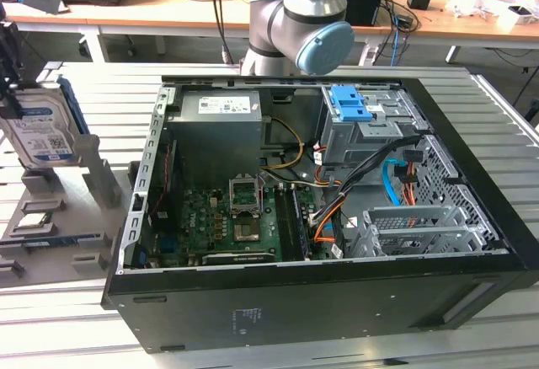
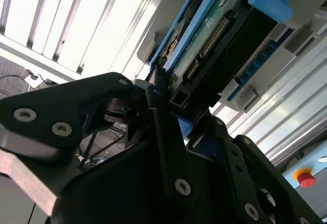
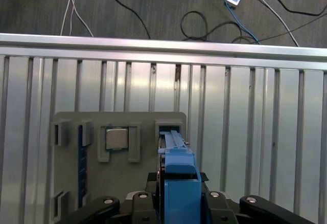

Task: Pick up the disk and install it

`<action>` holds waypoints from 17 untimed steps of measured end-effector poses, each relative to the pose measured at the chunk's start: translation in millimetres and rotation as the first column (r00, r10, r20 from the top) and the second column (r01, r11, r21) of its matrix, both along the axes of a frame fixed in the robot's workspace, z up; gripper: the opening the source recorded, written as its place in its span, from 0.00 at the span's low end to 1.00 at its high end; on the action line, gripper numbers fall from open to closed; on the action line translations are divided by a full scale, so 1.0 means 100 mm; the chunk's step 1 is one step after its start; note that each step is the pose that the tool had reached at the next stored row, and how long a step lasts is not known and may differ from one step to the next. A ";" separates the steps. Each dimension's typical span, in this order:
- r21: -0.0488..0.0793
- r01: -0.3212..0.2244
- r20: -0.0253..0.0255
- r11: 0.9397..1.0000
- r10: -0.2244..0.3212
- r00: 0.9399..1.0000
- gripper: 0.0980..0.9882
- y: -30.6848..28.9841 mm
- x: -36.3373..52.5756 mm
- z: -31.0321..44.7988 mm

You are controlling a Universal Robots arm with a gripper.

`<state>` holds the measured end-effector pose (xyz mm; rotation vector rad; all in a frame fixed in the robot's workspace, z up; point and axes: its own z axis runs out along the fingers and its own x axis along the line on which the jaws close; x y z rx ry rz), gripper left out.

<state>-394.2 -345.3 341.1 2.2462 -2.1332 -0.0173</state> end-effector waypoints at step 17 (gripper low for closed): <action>0.000 0.000 0.000 1.000 0.000 1.000 0.30 0.004 0.008 0.311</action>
